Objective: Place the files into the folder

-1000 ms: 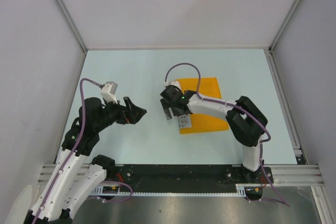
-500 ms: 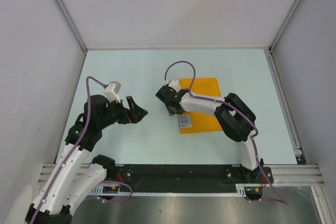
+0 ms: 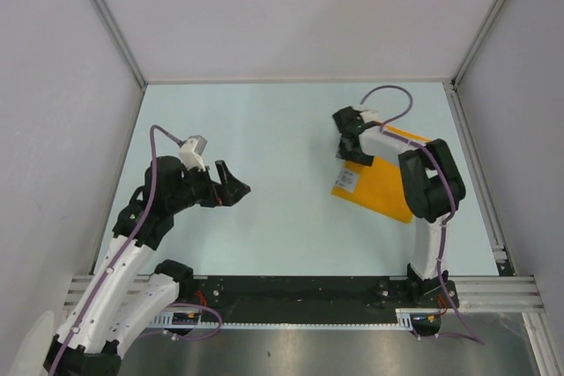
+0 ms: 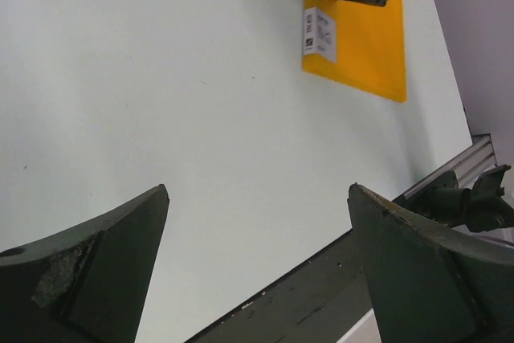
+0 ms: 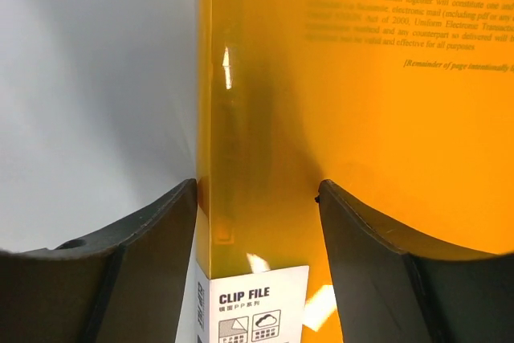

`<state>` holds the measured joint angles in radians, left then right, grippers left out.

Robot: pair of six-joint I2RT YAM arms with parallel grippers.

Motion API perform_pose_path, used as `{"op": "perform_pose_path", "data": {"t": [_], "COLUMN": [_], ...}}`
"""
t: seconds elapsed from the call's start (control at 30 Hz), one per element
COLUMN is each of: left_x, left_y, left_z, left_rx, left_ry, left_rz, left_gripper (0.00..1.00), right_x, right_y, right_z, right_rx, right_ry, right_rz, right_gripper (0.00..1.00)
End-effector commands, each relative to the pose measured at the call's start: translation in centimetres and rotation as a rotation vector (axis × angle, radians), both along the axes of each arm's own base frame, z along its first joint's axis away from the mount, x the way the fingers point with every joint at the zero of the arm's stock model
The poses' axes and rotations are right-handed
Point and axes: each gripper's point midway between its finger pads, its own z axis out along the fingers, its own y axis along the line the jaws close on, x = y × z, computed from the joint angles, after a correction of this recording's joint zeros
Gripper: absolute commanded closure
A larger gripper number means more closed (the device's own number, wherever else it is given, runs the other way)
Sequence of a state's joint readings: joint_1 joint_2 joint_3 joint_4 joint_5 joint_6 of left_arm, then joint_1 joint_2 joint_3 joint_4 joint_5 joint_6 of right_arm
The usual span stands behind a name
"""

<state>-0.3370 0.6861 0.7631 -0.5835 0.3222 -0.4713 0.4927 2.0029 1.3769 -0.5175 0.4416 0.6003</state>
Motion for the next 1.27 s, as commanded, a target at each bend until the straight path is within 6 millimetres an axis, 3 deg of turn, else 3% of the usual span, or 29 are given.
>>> {"op": "perform_pose_path", "data": {"t": [0.0, 0.03, 0.13, 0.37, 0.47, 0.6, 0.7, 0.73, 0.8, 0.83, 0.93, 0.97, 1.0, 1.07, 1.1, 1.13, 1.17, 1.23], "left_x": [0.7, 0.7, 0.9, 0.8, 0.7, 0.7, 1.0, 1.1, 1.3, 1.3, 1.3, 1.2, 1.1, 0.8, 0.5, 0.2, 0.0, -0.6], "left_y": [-0.8, -0.9, -1.1, -1.4, -1.4, -1.6, -1.9, -2.0, -2.2, -2.2, -2.3, -2.3, -2.3, -2.3, -2.4, -2.4, -2.5, -2.2], "left_z": [2.6, 2.6, 2.5, 2.6, 2.6, 3.2, 4.1, 4.5, 5.7, 6.2, 8.5, 9.1, 10.1, 11.5, 11.9, 12.3, 12.7, 13.7], "left_rx": [-0.042, -0.045, -0.047, -0.057, -0.057, -0.07, -0.087, -0.091, -0.102, -0.109, -0.132, -0.138, -0.149, -0.172, -0.183, -0.193, -0.211, -0.234], "left_ry": [-0.07, -0.072, -0.07, -0.071, -0.067, -0.08, -0.093, -0.099, -0.114, -0.124, -0.164, -0.177, -0.191, -0.204, -0.207, -0.211, -0.213, -0.236], "left_rz": [-0.034, -0.04, -0.047, -0.066, -0.069, -0.077, -0.083, -0.084, -0.089, -0.091, -0.093, -0.091, -0.089, -0.088, -0.092, -0.096, -0.097, -0.084], "left_gripper": [0.0, 0.0, 0.01, 0.0, 0.0, 0.0, 0.0, 0.0, 0.0, 0.0, 0.0, 0.0, 0.0, 0.0, 0.0, 0.01, 0.0, 0.0], "right_x": [-1.0, -0.4, -0.1, 1.5, 1.7, 1.8, 0.4, -1.5, -3.7, -6.4, -11.6, -13.6, -15.2, -18.4, -19.7, -20.5, -22.3, -23.6], "right_y": [-7.3, -8.7, -10.0, -9.4, -9.9, -9.7, -8.9, -7.3, -5.8, -4.1, -1.5, -1.7, -0.9, -1.0, -0.8, -0.7, -1.8, -2.6], "right_z": [-0.3, 0.6, 0.9, 2.2, 4.3, 11.1, 17.7, 20.2, 23.5, 25.7, 28.8, 31.0, 31.5, 33.9, 35.1, 34.5, 36.7, 38.6], "right_rx": [0.078, 0.124, 0.207, 0.265, 0.217, 0.161, 0.107, 0.094, 0.079, 0.094, 0.15, 0.234, 0.312, 0.436, 0.49, 0.506, 0.563, 0.626], "right_ry": [0.035, 0.009, -0.011, -0.058, -0.111, -0.25, -0.349, -0.369, -0.413, -0.442, -0.492, -0.551, -0.54, -0.599, -0.643, -0.659, -0.752, -0.834], "right_rz": [-0.254, -0.3, -0.347, -0.272, -0.228, -0.147, -0.05, 0.031, 0.101, 0.18, 0.32, 0.32, 0.365, 0.404, 0.446, 0.477, 0.493, 0.497], "right_gripper": [0.35, 0.35, 0.35, 0.33, 0.3, 0.23, 0.11, 0.05, 0.02, 0.0, 0.0, 0.0, 0.0, 0.0, 0.0, 0.0, 0.0, 0.0]}}
